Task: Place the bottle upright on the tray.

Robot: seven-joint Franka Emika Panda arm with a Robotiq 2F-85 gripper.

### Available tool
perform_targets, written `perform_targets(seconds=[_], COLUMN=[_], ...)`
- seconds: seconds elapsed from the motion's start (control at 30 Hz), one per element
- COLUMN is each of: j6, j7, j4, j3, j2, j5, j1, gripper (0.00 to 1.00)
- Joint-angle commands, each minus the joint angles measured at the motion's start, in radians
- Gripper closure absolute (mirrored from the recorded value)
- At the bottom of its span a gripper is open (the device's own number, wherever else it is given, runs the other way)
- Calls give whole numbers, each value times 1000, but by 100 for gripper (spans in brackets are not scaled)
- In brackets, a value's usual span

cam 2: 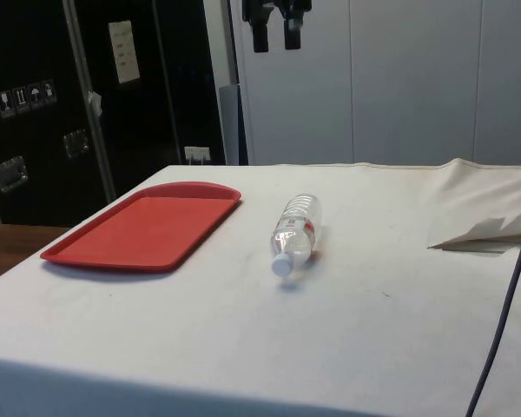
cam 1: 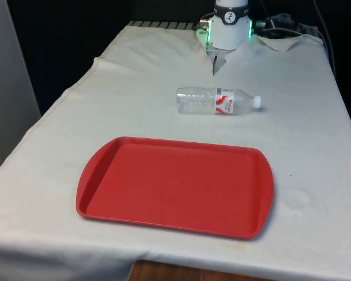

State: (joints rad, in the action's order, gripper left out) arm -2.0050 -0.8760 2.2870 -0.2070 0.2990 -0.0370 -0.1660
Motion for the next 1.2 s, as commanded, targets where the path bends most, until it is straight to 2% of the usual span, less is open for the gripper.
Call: perform_targets(seconds=[0.0,0.23,0.27,0.53,0.57,0.67,0.83,0.87,1.17], j6=[-10,-10,0,-11,0,-11,-11,0,0], j7=[-12,-80,-70,-160,-151,-195,-238,-232,-319], j4=[4,5,1,6,3,7,8,5,7], j3=[-1,-1,0,-1,0,-1,-1,0,0], j2=[1,1,0,1,0,1,1,0,0], j5=[0,-1,0,-2,-1,-2,-2,-2,-3], j1=[-2,-1,1,1,3,1,2,4,5], gripper=[0,0,0,0,0,0,0,0,0])
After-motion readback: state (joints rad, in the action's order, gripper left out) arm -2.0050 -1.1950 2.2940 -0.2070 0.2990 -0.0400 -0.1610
